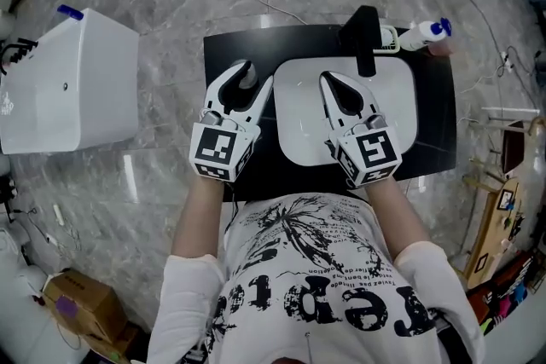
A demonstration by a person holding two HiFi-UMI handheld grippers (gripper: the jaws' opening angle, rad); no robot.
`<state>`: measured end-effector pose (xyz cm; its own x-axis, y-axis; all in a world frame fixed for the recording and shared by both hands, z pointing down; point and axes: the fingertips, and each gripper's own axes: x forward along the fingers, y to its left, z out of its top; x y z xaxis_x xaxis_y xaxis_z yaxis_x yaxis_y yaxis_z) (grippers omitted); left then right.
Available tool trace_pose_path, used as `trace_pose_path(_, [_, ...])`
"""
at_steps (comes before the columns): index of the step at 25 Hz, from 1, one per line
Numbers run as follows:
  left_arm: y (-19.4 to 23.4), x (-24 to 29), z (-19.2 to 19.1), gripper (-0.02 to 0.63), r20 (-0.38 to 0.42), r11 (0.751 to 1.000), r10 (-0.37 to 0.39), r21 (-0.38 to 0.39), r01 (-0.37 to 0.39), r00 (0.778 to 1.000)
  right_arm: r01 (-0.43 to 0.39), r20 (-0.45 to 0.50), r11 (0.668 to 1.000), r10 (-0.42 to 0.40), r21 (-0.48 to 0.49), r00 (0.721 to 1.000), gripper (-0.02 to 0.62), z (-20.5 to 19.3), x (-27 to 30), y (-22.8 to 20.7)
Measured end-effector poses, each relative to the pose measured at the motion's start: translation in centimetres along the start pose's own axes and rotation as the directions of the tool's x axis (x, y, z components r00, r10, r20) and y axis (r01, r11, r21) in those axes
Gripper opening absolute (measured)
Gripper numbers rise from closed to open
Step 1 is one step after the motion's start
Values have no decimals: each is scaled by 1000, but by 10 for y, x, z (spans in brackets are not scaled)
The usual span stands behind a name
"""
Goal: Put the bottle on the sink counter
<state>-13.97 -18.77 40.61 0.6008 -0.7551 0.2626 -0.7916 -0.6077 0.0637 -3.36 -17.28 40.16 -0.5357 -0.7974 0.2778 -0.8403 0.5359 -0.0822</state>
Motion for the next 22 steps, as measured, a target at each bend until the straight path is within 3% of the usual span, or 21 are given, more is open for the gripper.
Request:
trace_pose_path(4, [-26,-23,29,55,48,1000,8,-22,-7,999,-36,65,999,38,-33,997,15,28,-32,3])
trace_pose_path(6, [-36,-33,44,26,73,1000,26,-16,-25,997,-38,79,998,42,-53,996,15,38,-47,2])
trace_pose_path(13, [-75,-56,87,14,118,999,39,23,-42,992,-67,135,993,80,-98,988,15,73,-88,-4])
trace_pose_path(17, [-93,-74,107,14,160,996,23,86,-37,987,-60,178,989,83,-132,981,14,92,-106,-4])
trace_pose_path(22, [-113,-83,111,14,173,989,-22,149,-4,985,-35,207,996,52,-87,977,14,96,-121,-9])
